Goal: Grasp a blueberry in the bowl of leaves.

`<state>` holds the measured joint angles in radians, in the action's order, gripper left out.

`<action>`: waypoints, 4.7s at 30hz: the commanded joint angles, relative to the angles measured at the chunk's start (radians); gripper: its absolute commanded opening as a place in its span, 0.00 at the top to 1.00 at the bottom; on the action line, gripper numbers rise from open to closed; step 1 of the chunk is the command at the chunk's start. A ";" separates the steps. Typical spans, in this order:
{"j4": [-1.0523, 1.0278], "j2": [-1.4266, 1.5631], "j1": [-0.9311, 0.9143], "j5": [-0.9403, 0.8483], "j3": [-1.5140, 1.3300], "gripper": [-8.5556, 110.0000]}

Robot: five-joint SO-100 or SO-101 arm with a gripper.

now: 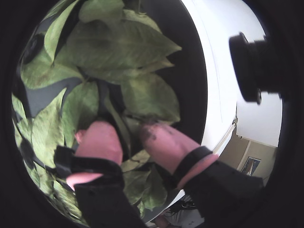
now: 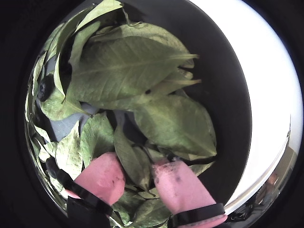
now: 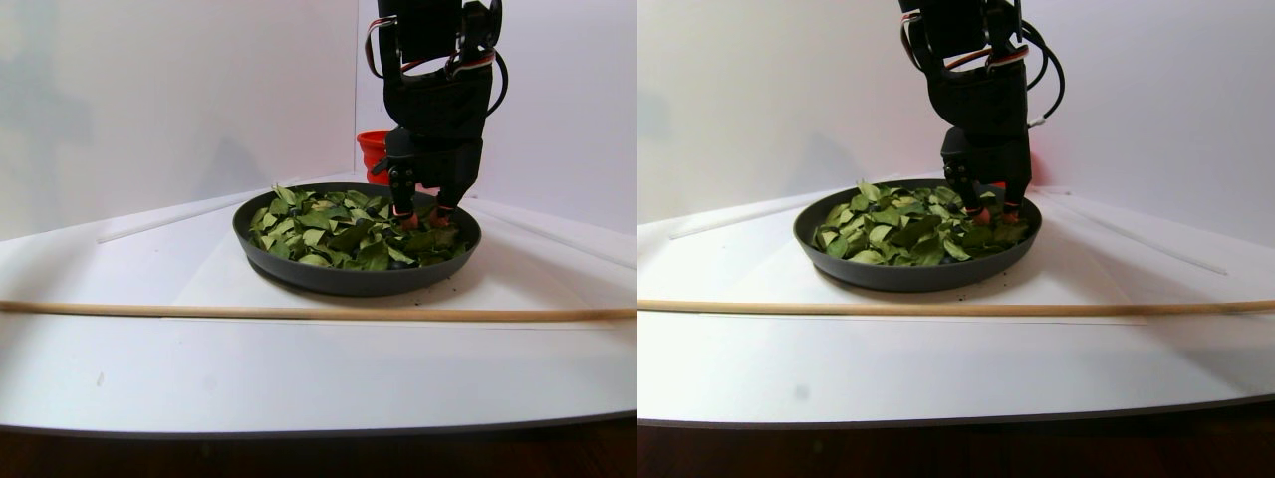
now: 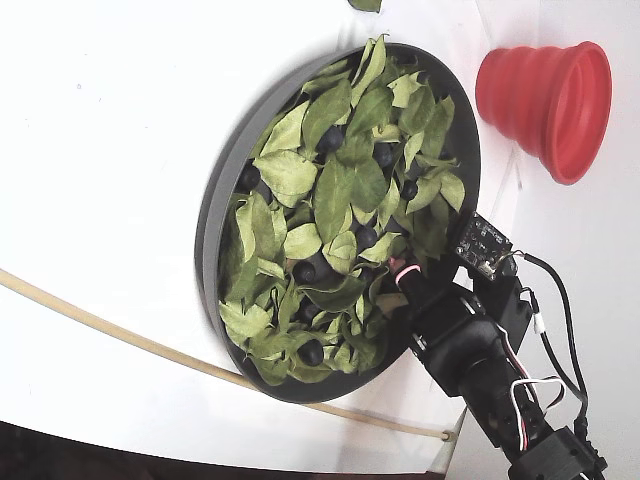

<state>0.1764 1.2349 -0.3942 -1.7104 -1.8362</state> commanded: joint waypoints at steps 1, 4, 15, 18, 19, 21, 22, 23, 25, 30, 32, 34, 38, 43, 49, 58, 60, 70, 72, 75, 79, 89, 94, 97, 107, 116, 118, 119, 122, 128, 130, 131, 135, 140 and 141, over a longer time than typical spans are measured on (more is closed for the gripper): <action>0.015 0.069 -0.012 -0.005 0.009 0.83; 0.015 0.064 -0.012 -0.005 0.012 0.83; 0.015 0.077 -0.009 -0.003 0.012 0.83; 0.015 0.083 -0.008 -0.003 0.012 0.83; 0.015 0.086 -0.006 -0.003 0.009 0.83; 0.015 0.092 -0.005 -0.003 0.008 0.83; 0.015 0.097 -0.005 -0.003 0.006 0.83; 0.015 0.101 -0.003 -0.003 0.003 0.83; 0.015 0.114 -0.002 -0.003 -0.002 0.83; 0.015 0.129 0.000 -0.008 -0.002 0.83; 0.015 0.138 0.002 -0.009 -0.003 0.83; 0.014 0.149 0.003 -0.011 -0.006 0.83; 0.012 0.170 0.005 -0.012 -0.015 0.84; -0.017 0.202 0.009 -0.011 -0.018 0.84; -0.034 0.233 0.017 -0.012 -0.029 0.84; -0.058 0.270 0.023 -0.012 -0.043 0.84; -0.066 0.281 0.025 -0.014 -0.048 0.84; -0.097 0.322 0.034 -0.009 -0.061 0.84; -0.101 0.331 0.035 -0.006 -0.063 0.84; -0.117 0.348 0.041 0.002 -0.064 0.84; -0.132 0.370 0.052 0.008 -0.071 0.84; -0.144 0.400 0.071 0.014 -0.100 0.84; -0.150 0.408 0.074 0.017 -0.101 0.84; -0.150 0.410 0.074 0.021 -0.101 0.84; -0.124 0.367 0.080 0.048 -0.083 0.84; -0.098 0.336 0.089 0.061 -0.077 0.83; -0.084 0.328 0.092 0.061 -0.077 0.83; -0.080 0.325 0.095 0.061 -0.078 0.83; -0.071 0.305 0.100 0.061 -0.069 0.83; -0.060 0.258 0.100 0.081 -0.035 0.83; -0.055 0.245 0.101 0.091 -0.029 0.82; -0.054 0.241 0.101 0.098 -0.025 0.82; -0.037 0.224 0.107 0.121 -0.015 0.82; -0.021 0.201 0.115 0.153 0.008 0.81; -0.018 0.196 0.117 0.161 0.012 0.81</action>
<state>0.1381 1.4082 -0.2807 -1.5708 -1.8929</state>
